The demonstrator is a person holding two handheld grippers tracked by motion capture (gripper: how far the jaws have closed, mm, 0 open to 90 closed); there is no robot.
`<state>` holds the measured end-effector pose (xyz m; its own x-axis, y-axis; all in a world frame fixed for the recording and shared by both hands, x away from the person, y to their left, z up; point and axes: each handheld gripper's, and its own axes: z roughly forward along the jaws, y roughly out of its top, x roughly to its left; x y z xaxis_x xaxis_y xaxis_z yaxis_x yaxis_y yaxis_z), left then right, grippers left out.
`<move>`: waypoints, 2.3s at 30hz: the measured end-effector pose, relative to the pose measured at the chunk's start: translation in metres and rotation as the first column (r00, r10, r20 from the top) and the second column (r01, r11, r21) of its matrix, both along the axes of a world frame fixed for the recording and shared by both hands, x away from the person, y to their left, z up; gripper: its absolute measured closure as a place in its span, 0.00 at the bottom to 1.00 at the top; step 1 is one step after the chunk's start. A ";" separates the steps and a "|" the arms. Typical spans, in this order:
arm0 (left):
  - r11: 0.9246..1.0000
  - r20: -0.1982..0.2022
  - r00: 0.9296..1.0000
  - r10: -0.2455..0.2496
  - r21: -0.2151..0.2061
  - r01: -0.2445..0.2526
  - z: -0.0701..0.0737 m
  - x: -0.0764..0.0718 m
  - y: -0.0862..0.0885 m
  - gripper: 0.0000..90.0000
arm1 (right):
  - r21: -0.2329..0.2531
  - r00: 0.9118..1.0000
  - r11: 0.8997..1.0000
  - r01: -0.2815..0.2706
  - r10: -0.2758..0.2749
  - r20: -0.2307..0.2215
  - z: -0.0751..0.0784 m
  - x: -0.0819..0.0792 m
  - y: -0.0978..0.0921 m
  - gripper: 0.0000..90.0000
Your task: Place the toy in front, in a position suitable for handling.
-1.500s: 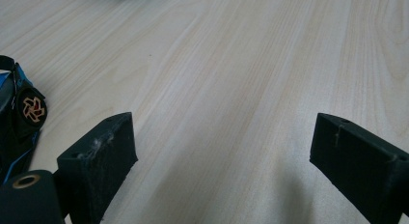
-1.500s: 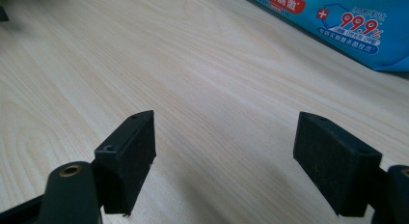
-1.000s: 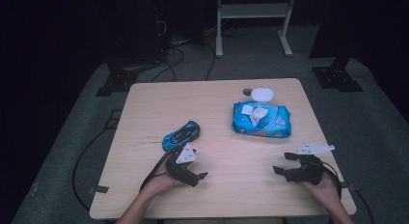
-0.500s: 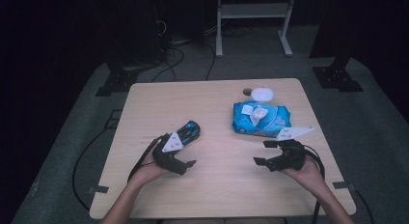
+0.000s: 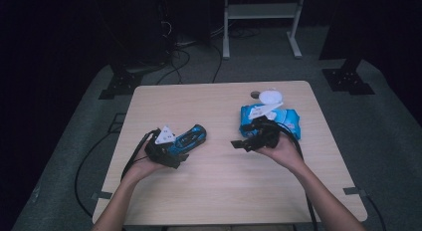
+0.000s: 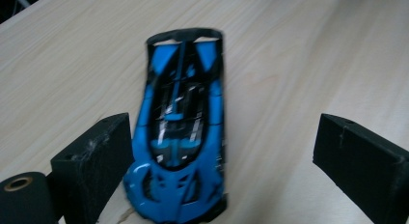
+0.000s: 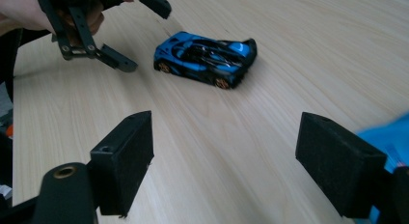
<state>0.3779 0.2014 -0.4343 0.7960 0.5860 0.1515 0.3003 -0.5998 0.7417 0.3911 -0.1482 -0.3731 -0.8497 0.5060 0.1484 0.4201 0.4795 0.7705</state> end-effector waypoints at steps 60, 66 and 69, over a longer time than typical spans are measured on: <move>1.000 -0.127 0.992 0.002 0.001 -0.002 -0.039 0.035 0.015 0.28 | -0.032 0.976 0.994 0.109 -0.113 -0.187 -0.074 0.103 0.111 0.85; 1.000 -0.124 0.992 0.001 0.001 0.000 -0.039 0.035 0.016 0.28 | -0.035 0.966 0.994 0.104 -0.109 -0.236 -0.078 0.104 0.111 0.75; 1.000 -0.123 0.992 -0.001 0.004 0.002 -0.039 0.034 0.016 0.28 | -0.045 0.971 0.992 0.114 -0.121 -0.208 -0.079 0.101 0.113 0.79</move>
